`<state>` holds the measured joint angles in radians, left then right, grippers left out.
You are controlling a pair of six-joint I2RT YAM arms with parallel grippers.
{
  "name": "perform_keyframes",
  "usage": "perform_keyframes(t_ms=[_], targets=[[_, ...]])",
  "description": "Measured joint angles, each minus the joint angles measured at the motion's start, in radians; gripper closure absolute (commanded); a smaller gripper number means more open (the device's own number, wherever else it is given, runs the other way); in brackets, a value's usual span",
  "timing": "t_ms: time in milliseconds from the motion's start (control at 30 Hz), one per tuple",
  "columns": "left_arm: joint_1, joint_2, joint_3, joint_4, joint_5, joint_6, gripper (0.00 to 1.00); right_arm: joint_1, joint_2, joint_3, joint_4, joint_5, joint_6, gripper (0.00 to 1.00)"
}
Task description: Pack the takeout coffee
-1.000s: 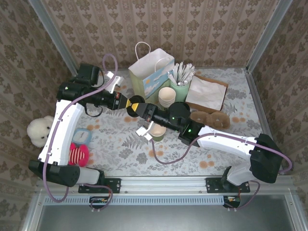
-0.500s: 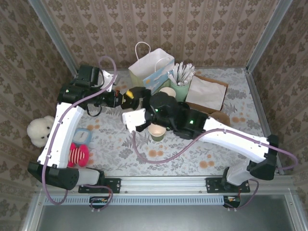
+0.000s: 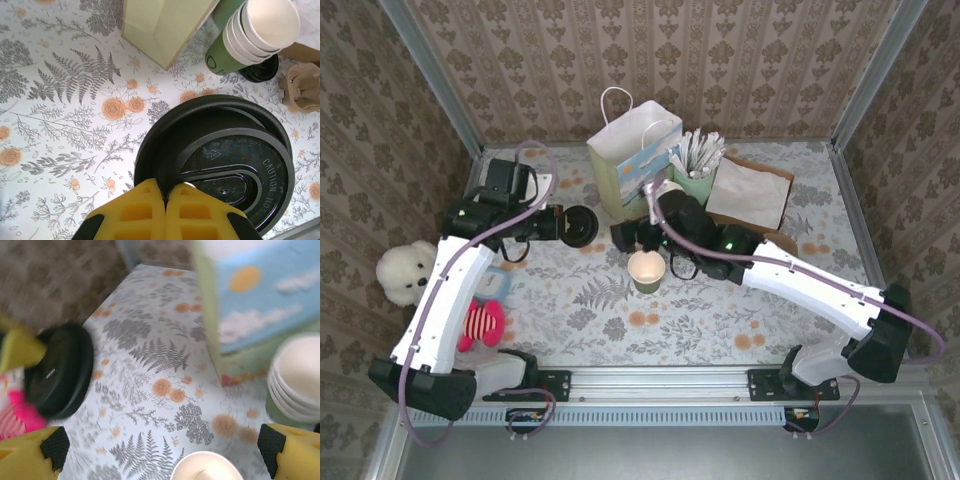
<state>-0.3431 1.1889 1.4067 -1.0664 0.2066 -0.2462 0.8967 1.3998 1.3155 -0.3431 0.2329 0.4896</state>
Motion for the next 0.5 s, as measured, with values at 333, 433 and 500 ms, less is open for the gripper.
perform_keyframes(t_ms=[333, 433, 500], targets=[[-0.193, -0.029, -0.127, 0.06, -0.064, -0.164, 1.0, -0.141, -0.163, -0.242, -0.073, -0.041, 0.409, 0.0], [-0.257, -0.026, -0.185, 0.119, -0.061, -0.241, 1.0, -0.186, -0.232, -0.306, -0.078, -0.113, 0.412, 0.0], [-0.292, -0.014, -0.209, 0.154, -0.062, -0.284, 1.0, -0.233, -0.266, -0.362, -0.063, -0.18, 0.416, 0.0]])
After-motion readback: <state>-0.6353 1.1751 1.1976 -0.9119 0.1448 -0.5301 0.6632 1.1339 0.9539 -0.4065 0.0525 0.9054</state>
